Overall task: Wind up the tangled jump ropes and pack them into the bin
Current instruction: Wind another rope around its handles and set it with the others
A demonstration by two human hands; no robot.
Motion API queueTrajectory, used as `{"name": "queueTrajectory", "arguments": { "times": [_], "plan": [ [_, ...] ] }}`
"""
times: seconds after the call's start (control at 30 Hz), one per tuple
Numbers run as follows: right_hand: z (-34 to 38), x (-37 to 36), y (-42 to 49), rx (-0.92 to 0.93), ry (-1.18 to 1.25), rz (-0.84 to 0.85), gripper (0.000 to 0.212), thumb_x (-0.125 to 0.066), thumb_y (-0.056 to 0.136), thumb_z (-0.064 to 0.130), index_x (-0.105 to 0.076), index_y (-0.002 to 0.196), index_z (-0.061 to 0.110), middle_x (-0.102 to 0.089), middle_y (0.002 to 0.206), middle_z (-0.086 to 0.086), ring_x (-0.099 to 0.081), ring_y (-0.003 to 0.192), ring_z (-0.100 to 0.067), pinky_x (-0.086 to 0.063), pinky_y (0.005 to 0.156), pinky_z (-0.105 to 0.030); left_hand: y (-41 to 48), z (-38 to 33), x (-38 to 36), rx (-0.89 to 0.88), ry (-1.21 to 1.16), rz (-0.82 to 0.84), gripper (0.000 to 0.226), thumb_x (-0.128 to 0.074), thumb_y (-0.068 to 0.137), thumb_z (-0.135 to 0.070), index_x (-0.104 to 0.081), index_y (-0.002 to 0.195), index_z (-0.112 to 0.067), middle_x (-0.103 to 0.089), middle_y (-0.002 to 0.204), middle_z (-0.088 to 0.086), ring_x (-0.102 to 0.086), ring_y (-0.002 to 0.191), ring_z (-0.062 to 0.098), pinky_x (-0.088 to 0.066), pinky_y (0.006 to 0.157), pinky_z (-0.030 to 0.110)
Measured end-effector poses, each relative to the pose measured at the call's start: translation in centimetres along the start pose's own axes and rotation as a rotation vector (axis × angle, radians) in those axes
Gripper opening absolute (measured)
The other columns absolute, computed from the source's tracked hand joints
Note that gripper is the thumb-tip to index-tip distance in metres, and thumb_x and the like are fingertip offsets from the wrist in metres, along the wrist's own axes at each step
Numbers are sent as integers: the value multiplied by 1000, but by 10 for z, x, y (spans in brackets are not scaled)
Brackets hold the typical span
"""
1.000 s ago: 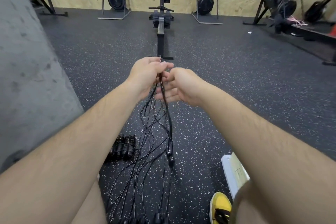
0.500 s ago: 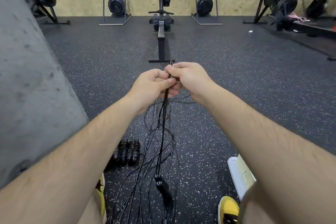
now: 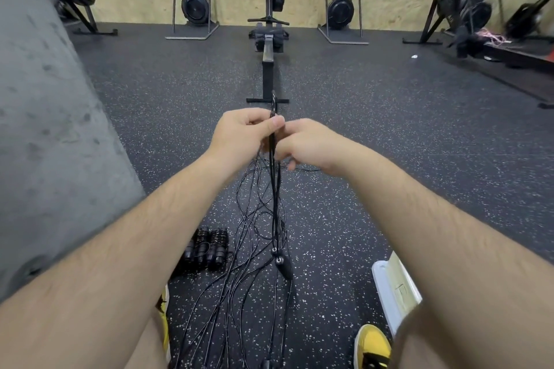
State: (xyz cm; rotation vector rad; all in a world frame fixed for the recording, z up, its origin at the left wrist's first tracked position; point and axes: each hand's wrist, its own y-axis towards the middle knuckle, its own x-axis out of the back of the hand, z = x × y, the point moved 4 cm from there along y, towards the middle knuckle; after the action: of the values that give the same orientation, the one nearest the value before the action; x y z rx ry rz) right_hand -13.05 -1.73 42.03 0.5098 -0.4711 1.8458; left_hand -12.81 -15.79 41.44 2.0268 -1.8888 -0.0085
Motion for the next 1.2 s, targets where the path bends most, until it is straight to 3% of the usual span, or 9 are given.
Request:
{"name": "queueTrajectory", "arguments": {
  "times": [0.17, 0.27, 0.43, 0.57, 0.67, 0.73, 0.9, 1.03, 1.2],
  "plan": [
    [-1, -9, 1, 39, 31, -27, 14, -63, 97, 13, -68, 86, 4, -71, 78, -6, -61, 56, -9, -58, 62, -29, -2, -9, -2, -12, -61, 28, 29, -68, 96, -24, -71, 92, 4, -65, 78, 27, -56, 60, 18, -50, 54, 28],
    [5, 1, 3, 93, 80, -149, 19, -63, 96, 12, -69, 81, 2, -71, 74, -6, -56, 49, -4, -50, 51, -21, 2, -5, 2, 36, 6, 13, 34, -54, 104, -30, -73, 103, -2, -66, 79, 8, -57, 64, 12, -46, 54, 22],
    [7, 16, 8, 162, 169, -319, 18, -65, 95, 18, -74, 85, 5, -73, 77, -9, -58, 56, -8, -53, 54, -27, -2, 15, -3, 194, 113, 235, 27, -54, 90, 0, -73, 104, -12, -74, 108, 9, -60, 81, 16, -52, 63, 28],
    [9, 20, 7, 177, 288, -340, 19, -65, 96, 17, -72, 96, -1, -65, 75, -4, -58, 57, -7, -52, 55, -25, -10, 17, -8, 107, 322, 332, 12, -66, 97, -18, -73, 97, -8, -74, 88, 7, -59, 60, 2, -51, 63, 19],
    [12, 20, 5, 122, 378, -280, 22, -52, 101, 13, -69, 103, -1, -67, 91, -11, -63, 65, -13, -53, 56, -27, -4, 13, 0, 28, 296, 194, 18, -66, 97, -18, -71, 88, -4, -67, 68, -6, -57, 57, 6, -52, 64, 24],
    [9, 18, 3, 45, 382, -166, 20, -48, 95, -3, -66, 103, 1, -68, 94, -16, -62, 66, -17, -52, 56, -29, 0, 6, 4, -36, 229, 115, 18, -66, 98, -18, -71, 85, -6, -64, 65, -1, -56, 56, 10, -49, 61, 26],
    [-6, -4, -5, 53, -49, 101, 13, -70, 88, 6, -71, 99, 0, -73, 91, -15, -64, 63, -14, -53, 60, -19, 2, -6, 1, -108, 15, 56, 21, -67, 97, -21, -74, 92, -2, -70, 79, 12, -53, 61, 12, -46, 59, 25],
    [-4, -2, 0, 78, 4, -25, 17, -66, 94, 12, -69, 94, -5, -69, 75, -10, -64, 59, -16, -58, 65, -29, 5, -3, 3, -71, -2, 36, 25, -60, 100, -31, -78, 98, -14, -69, 78, 11, -55, 64, 15, -47, 59, 27],
    [7, 16, -2, 172, 92, -213, 16, -65, 95, 13, -71, 85, 1, -65, 70, -10, -59, 56, -18, -54, 57, -25, -2, 8, -4, 133, 57, 239, 23, -49, 97, -6, -72, 102, -6, -70, 91, 5, -60, 73, 15, -47, 58, 31]
  ]
}}
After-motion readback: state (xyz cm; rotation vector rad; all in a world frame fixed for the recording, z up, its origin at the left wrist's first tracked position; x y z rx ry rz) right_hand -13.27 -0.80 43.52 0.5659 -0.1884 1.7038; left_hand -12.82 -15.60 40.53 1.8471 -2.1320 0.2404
